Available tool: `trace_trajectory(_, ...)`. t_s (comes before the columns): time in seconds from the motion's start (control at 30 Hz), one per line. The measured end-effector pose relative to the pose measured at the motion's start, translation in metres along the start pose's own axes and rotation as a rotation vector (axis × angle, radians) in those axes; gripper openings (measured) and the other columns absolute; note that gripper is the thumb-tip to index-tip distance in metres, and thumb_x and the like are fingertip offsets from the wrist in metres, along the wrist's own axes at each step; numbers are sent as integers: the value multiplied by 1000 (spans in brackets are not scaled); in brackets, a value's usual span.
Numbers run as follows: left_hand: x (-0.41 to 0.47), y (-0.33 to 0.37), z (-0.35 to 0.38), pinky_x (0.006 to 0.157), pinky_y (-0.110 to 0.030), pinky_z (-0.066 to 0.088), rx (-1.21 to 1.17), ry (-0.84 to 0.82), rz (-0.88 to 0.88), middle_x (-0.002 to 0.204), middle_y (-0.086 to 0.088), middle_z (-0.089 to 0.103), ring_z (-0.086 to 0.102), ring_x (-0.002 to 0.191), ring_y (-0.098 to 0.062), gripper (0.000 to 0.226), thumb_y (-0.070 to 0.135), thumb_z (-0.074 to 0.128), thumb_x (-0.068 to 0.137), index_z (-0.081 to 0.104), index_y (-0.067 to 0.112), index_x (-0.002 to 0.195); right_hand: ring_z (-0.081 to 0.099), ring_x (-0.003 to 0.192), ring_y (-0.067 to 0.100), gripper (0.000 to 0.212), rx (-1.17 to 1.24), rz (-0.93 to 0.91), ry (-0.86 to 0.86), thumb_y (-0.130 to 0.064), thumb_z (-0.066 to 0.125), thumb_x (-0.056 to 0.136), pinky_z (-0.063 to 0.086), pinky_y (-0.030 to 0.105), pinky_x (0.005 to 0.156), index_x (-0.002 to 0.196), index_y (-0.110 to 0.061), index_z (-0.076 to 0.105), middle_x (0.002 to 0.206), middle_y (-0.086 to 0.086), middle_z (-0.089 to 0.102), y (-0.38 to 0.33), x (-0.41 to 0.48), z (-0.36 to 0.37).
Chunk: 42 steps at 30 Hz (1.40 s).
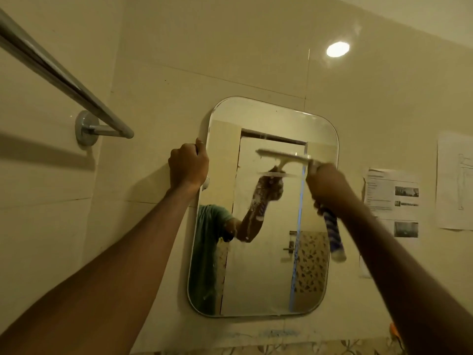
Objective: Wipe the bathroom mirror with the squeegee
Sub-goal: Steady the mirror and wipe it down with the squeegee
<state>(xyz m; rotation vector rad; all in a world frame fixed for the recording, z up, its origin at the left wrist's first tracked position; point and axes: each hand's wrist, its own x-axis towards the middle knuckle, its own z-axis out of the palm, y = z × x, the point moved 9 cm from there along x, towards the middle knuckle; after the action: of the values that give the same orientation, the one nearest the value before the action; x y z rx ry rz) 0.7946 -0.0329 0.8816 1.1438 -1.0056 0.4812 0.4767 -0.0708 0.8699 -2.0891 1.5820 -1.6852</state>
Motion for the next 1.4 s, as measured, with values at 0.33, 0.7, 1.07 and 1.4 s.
trace_trajectory(0.33, -2, 0, -1, 50, -26, 23, -1, -9, 13, 55, -2, 47, 34, 49, -5, 48, 29, 37, 102, 50, 12, 59, 51, 38, 14, 45, 25, -26, 55, -39, 35, 101, 38, 18, 29, 79, -4, 53, 60, 8, 54, -40, 33, -40)
trace_trajectory(0.7, -4, -2, 1, 51, -25, 26, 2, -6, 11, 58, -6, 52, 45, 53, -18, 49, 27, 35, 102, 58, 6, 64, 47, 29, 7, 44, 22, 19, -8, -34, 31, 103, 37, 16, 29, 75, -9, 52, 56, 6, 55, 6, -19, 15)
trace_trajectory(1.07, -15, -6, 0, 58, -29, 31, 60, -40, -5, 71, -15, 61, 48, 67, -23, 50, 31, 34, 102, 62, 4, 72, 51, 37, 12, 42, 22, -17, 24, -39, 36, 101, 37, 16, 28, 77, -8, 50, 62, 7, 55, -24, 7, -19)
trace_trajectory(1.4, -43, -29, -1, 59, -26, 30, 71, -22, -57, 72, -13, 61, 46, 68, -20, 51, 31, 34, 101, 66, 0, 78, 41, 22, 2, 53, -17, 29, -23, -37, 29, 103, 28, 12, 26, 68, -8, 54, 47, 2, 50, 40, -72, 44)
